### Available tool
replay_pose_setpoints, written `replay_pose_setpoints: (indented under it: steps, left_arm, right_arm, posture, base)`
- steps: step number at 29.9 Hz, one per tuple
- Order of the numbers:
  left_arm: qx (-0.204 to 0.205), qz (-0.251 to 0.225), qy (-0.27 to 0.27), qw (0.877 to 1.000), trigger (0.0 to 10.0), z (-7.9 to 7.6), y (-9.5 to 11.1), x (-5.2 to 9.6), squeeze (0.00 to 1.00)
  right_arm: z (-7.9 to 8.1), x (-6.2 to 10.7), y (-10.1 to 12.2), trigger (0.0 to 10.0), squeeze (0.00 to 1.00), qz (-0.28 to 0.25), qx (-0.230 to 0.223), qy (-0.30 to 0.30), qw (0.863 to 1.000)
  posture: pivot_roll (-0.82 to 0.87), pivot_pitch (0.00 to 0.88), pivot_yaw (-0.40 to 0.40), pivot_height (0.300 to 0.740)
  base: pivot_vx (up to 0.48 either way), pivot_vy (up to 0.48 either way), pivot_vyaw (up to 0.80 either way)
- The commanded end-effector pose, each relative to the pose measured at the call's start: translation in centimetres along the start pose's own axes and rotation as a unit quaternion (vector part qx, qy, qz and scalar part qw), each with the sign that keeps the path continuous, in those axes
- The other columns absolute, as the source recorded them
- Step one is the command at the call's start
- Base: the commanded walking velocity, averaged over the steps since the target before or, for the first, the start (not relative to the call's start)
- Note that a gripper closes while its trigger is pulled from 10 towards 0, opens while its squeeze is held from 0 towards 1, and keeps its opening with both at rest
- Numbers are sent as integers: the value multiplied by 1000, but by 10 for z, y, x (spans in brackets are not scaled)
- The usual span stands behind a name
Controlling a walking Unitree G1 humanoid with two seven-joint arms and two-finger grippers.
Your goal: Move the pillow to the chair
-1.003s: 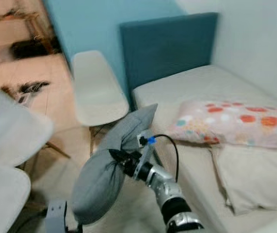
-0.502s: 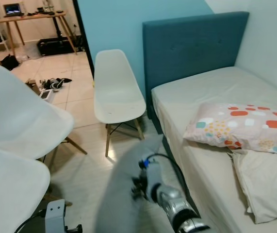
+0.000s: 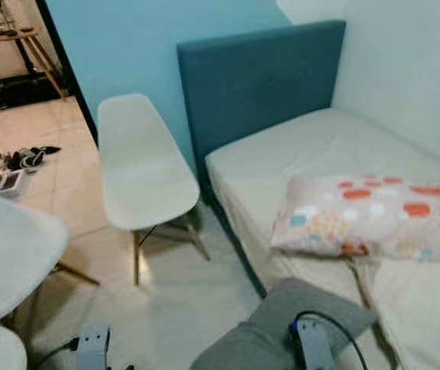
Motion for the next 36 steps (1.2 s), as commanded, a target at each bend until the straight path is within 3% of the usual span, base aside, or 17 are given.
replay_pose_setpoints:
  steps: [1, 6, 8, 9, 10, 12, 14, 16, 18, 19, 20, 22, 24, 25, 27, 32, 36]
  left_arm:
    - [-10, 20, 16, 1000, 10000, 14, -11, 2, 0]
    - [-17, 21, 15, 1000, 10000, 15, -12, 2, 0]
    - [-17, 21, 15, 1000, 10000, 15, -12, 2, 0]
    - [-21, 22, 14, 999, 10000, 15, -12, 3, 0]
    - [-21, 22, 14, 999, 10000, 15, -12, 3, 0]
    - [-24, 23, 14, 999, 10000, 16, -12, 3, 0]
    - [-24, 23, 14, 999, 10000, 16, -12, 3, 0]
    - [-24, 24, 13, 999, 10000, 15, -13, 3, 0]
    - [-25, 26, 12, 999, 10000, 15, -13, 3, 0]
    - [-25, 26, 12, 999, 10000, 15, -13, 3, 0]
    - [-26, 26, 12, 999, 10000, 15, -13, 3, 0]
    - [-26, 26, 12, 999, 10000, 15, -13, 3, 0]
    - [-25, 28, 10, 999, 10000, 13, -14, 3, 0]
    - [-25, 28, 10, 999, 10000, 13, -14, 3, 0]
    - [-27, 30, 8, 999, 10000, 12, -16, 3, 0]
    - [-31, 33, 2, 999, 10000, 10, -18, 3, 0]
    - [-33, 34, 0, 999, 10000, 9, -19, 3, 0]
  right_arm:
    - [6, -1, 1, 10000, 0, 0, 39, 1, 999]
    - [1, -1, 38, 10000, 0, -60, 38, -8, 997]
    - [1, -1, 38, 10000, 0, -60, 38, -8, 997]
    - [2, 3, 90, 10000, 0, -144, 25, 7, 989]
    - [2, 3, 90, 10000, 0, -144, 25, 7, 989]
    - [12, 17, 152, 10000, 0, -242, 30, 44, 969]
    - [12, 17, 152, 10000, 0, -242, 30, 44, 969]
    - [27, 44, 220, 10000, 0, -350, 34, 97, 931]
    - [29, 69, 262, 10000, 0, -420, 21, 121, 899]
    - [29, 69, 262, 10000, 0, -420, 21, 121, 899]
    - [25, 81, 280, 10000, 0, -449, 4, 121, 885]
    - [25, 81, 280, 10000, 0, -449, 4, 121, 885]
    - [-1, 103, 311, 10000, 0, -493, -51, 89, 864]
    - [-1, 103, 311, 10000, 0, -493, -51, 89, 864]
    - [-32, 117, 328, 10000, 0, -514, -107, 38, 850]
    - [-60, 123, 333, 10000, 0, -509, -146, -4, 848]
    - [-65, 123, 332, 10000, 0, -508, -152, -10, 848]
  posture:
    - [-72, 57, 19, 701]
    - [-66, 60, 18, 701]
    - [-66, 60, 18, 701]
    - [-69, 62, 19, 701]
    - [-69, 62, 19, 701]
    - [-69, 63, 20, 701]
    - [-69, 63, 20, 701]
    - [-71, 64, 20, 701]
    - [-70, 63, 19, 701]
    - [-70, 63, 19, 701]
    - [-71, 63, 19, 701]
    - [-71, 63, 19, 701]
    - [-72, 62, 17, 701]
    - [-72, 62, 17, 701]
    - [-71, 61, 16, 701]
    - [-69, 60, 13, 701]
    - [-70, 59, 12, 701]
  base:
    - [480, 0, 0]
    - [480, 0, 0]
    - [480, 0, 0]
    - [480, 0, 488]
    - [480, 0, 488]
    - [480, 0, 800]
    - [480, 0, 800]
    - [480, 0, 800]
    - [480, 0, 772]
    - [480, 0, 744]
    - [480, 0, 0]
    - [480, 0, 0]
    - [480, 0, 0]
    - [480, 0, 0]
    - [480, 0, 0]
    - [480, 0, -299]
    - [480, 0, -728]
Point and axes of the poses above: a point about 5 cm out from each wrist's last joint towards the gripper, its own x axis pointing back from the gripper into the wrist, its own y axis along the axis of the wrist's last joint, z = x × y, the point moved 6 cm from there along -x, pointing out of the wrist towards the gripper, and after that the axes turned 6 degrees about x, right-handed, at the moved point
